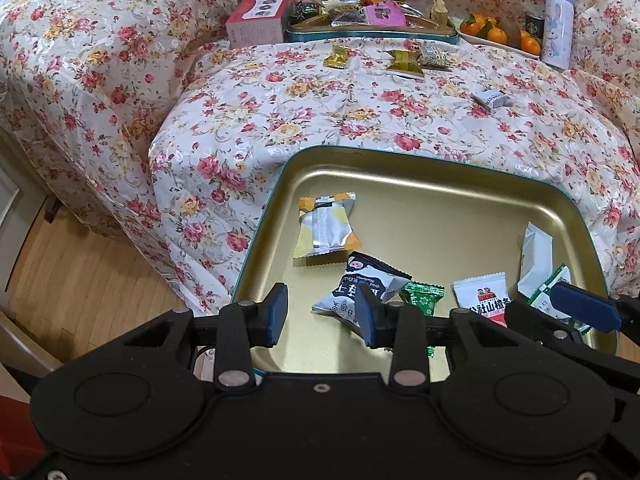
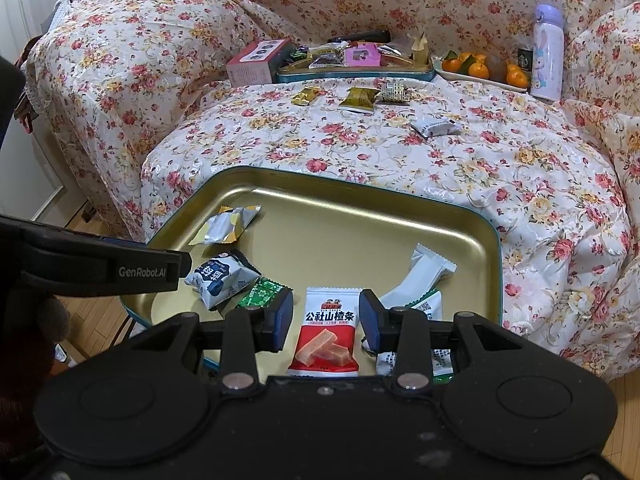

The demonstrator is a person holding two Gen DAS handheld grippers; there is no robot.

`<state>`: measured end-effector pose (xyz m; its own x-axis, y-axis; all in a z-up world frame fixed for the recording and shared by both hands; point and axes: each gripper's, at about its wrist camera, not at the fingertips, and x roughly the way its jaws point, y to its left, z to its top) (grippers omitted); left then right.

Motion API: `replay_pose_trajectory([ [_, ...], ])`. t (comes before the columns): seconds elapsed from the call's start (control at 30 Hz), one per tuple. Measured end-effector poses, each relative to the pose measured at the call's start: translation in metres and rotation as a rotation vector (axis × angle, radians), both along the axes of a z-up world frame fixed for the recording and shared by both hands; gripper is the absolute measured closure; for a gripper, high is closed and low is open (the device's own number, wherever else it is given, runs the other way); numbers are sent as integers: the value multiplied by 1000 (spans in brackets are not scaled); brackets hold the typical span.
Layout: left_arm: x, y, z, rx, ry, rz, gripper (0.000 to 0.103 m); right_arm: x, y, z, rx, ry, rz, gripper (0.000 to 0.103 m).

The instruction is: Organize snacks

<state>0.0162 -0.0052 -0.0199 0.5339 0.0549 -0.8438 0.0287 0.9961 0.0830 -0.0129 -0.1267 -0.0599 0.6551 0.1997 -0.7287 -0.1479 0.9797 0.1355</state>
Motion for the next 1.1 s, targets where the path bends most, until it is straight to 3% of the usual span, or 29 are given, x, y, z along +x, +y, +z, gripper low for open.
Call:
replay_pose_trajectory([
  [1.1, -2, -4, -2, -15, 93, -99, 57, 3, -2, 7, 28, 65, -9, 56],
])
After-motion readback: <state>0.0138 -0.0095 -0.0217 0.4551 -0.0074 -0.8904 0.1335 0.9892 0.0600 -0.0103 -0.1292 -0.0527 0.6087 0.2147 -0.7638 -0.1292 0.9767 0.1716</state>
